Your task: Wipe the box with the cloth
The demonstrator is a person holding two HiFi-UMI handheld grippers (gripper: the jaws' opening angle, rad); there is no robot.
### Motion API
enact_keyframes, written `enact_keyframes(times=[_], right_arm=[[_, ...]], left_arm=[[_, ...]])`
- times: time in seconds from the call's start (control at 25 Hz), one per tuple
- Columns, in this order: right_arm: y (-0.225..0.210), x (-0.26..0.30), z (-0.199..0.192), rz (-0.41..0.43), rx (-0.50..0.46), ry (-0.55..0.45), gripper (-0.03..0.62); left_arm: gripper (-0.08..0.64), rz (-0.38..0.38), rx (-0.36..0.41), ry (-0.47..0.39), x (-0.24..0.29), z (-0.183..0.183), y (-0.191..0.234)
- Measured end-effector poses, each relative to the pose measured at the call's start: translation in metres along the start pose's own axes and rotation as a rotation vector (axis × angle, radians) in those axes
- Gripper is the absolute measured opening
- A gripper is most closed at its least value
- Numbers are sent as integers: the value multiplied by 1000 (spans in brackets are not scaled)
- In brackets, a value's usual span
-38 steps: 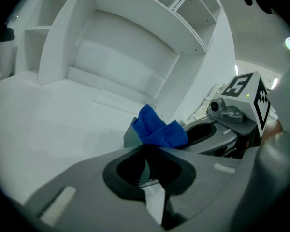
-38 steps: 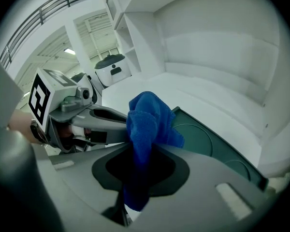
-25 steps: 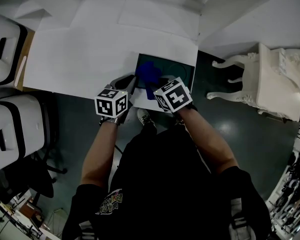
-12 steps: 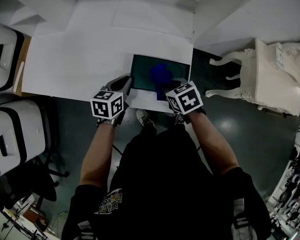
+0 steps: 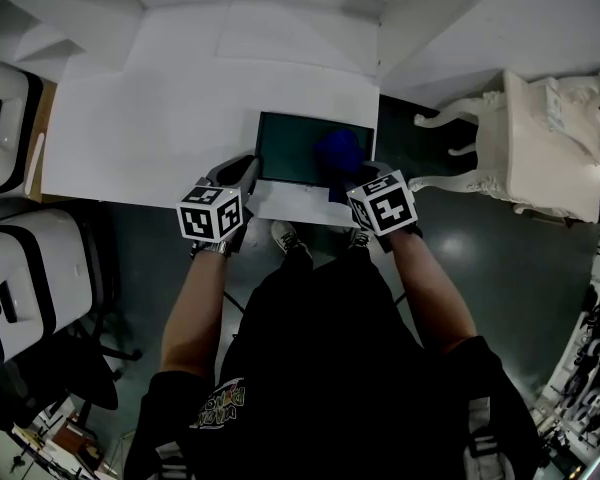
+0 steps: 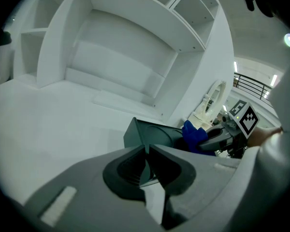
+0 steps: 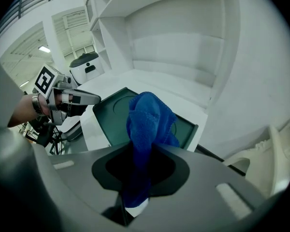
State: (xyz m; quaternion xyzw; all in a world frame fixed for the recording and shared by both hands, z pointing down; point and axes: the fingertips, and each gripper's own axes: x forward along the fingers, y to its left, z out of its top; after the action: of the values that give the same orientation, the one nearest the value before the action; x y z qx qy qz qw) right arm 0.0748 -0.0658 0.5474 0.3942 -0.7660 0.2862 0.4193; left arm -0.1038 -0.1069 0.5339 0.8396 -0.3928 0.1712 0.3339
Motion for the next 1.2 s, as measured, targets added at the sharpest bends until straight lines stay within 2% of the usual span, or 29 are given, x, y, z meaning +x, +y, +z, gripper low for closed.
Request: enact_keyframes(times=[0.32, 0.76, 1.2], right_arm=[[-19, -10, -10, -58, 42, 3, 92], [-26, -10, -12, -51, 86, -26, 92], [-14, -15, -4, 23, 4, -83, 92]], left_arm=[[32, -5, 0, -4, 0, 0, 1], [32, 4, 6, 2, 1, 1, -1], [32, 70, -5, -1, 1, 0, 0]])
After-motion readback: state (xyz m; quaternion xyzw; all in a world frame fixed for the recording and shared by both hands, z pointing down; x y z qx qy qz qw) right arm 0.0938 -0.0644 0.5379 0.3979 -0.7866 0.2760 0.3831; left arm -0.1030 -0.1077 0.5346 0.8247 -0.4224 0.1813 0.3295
